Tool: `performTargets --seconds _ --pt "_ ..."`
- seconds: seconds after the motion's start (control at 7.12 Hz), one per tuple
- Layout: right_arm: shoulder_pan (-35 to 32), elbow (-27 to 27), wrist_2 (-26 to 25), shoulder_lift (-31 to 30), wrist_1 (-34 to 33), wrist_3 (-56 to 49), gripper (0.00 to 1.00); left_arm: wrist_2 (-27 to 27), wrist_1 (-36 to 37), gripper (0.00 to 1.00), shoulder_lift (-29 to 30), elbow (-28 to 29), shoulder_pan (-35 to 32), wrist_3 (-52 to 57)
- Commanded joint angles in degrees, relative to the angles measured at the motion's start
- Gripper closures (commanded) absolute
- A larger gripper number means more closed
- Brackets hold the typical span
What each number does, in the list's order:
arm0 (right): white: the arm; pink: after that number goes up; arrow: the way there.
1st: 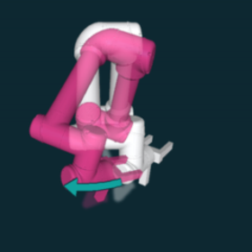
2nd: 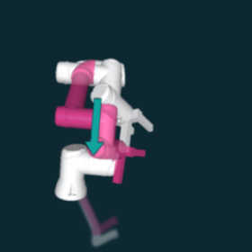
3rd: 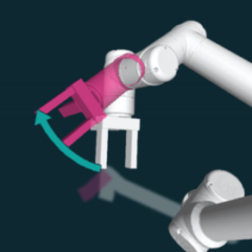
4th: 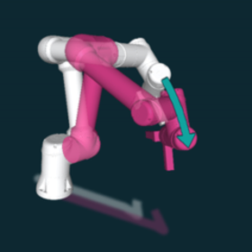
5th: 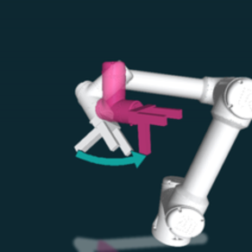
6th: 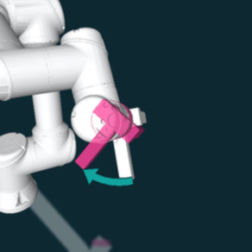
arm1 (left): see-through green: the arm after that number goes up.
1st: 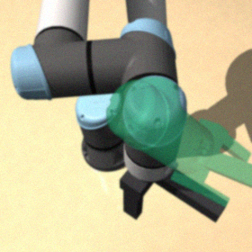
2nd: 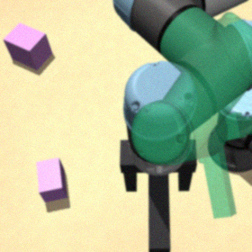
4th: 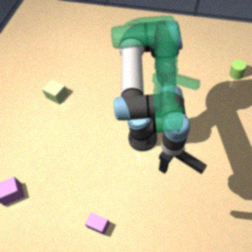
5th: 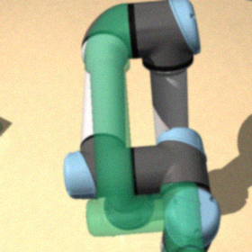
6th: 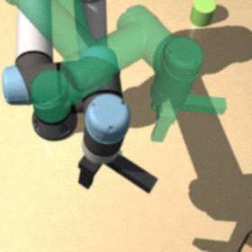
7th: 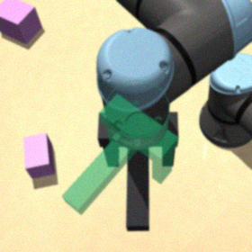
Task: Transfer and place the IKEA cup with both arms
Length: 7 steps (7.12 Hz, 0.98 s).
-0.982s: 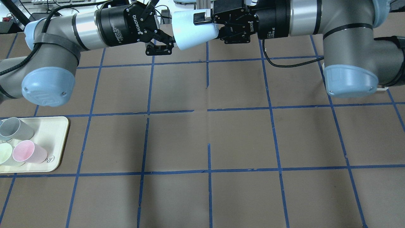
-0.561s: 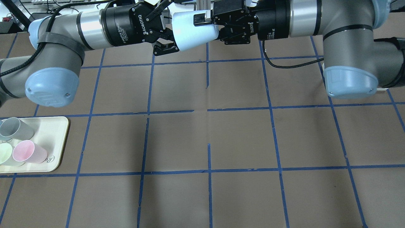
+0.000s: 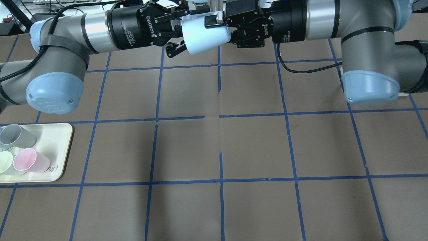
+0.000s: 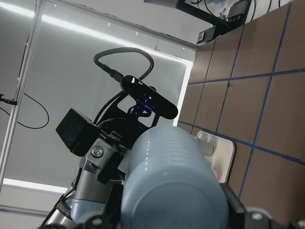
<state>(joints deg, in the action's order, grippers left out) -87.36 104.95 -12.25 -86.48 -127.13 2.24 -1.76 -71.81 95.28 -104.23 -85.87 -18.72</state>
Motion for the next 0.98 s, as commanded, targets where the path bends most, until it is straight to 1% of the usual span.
performTargets --seconds 0.0,0.28,0.7,0.84 --pt "0.0 -0.44 0.12 0.0 0.04 2.75 0.51 0.0 0.0 0.62 0.0 -0.01 0.0 -0.08" --pt "0.0 0.25 -0.05 -0.35 -5.03 5.48 0.5 0.0 0.0 0.61 -0.09 -0.01 0.36 -0.17" --pt "0.0 0.61 -0.14 -0.7 -5.23 5.75 0.5 0.0 0.0 0.61 -0.09 0.0 0.36 -0.17" --pt "0.0 0.78 -0.23 -1.05 -5.15 5.75 0.48 0.0 0.0 0.61 -0.18 -0.01 0.44 -0.17"
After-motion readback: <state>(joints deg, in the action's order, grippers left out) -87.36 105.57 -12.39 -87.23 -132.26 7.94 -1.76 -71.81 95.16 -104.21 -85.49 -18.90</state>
